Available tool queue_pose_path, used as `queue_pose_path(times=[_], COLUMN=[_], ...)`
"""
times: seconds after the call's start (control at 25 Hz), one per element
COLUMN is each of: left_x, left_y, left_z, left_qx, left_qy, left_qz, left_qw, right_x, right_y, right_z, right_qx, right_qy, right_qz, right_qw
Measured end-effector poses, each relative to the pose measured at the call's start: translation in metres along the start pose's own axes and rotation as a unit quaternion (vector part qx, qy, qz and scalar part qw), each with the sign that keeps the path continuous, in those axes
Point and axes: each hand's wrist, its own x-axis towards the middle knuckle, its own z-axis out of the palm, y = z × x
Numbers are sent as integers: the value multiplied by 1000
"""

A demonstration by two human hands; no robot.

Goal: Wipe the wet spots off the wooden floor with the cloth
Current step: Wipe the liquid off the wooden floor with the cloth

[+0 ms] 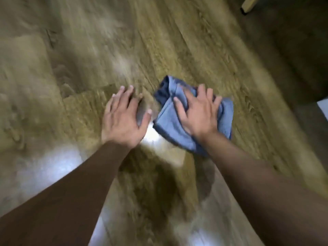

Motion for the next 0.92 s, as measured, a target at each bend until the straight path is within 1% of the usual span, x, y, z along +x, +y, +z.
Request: queue_pose_path(times=[0.04,0.08,0.2,0.4,0.56,0.64,0.72,0.8,0.84,0.92], left_x=[2,4,5,6,8,13,9,11,13,19], left_y=[-1,-2,-3,-5,-4,-9,-10,-7,-4,-4], left_z=[7,11,12,13,16,16,17,14,12,3], left_qx=[40,58,79,67,80,78,84,92,82,60], left_qy=[16,20,-8,-14,8,10,-7,-34,-62,-127], left_qz=[17,28,27,18,34,38,28,13,5,-22], left_qw=[999,998,996,998,996,996,996,995,995,990], right_x=[32,60,104,106,86,50,-16,-113,-174,-276], right_y=[13,24,38,37,24,5,-18,-47,-63,-93], right_z=[4,8,16,18,15,13,10,10,9,-3], right_qx=[-12,-19,-20,-11,-26,-37,-24,13,34,29], right_qy=[8,12,22,24,24,28,22,11,-7,-37], right_qz=[18,29,54,44,61,64,54,45,37,-19], right_qw=[1000,999,998,999,997,997,998,999,999,999])
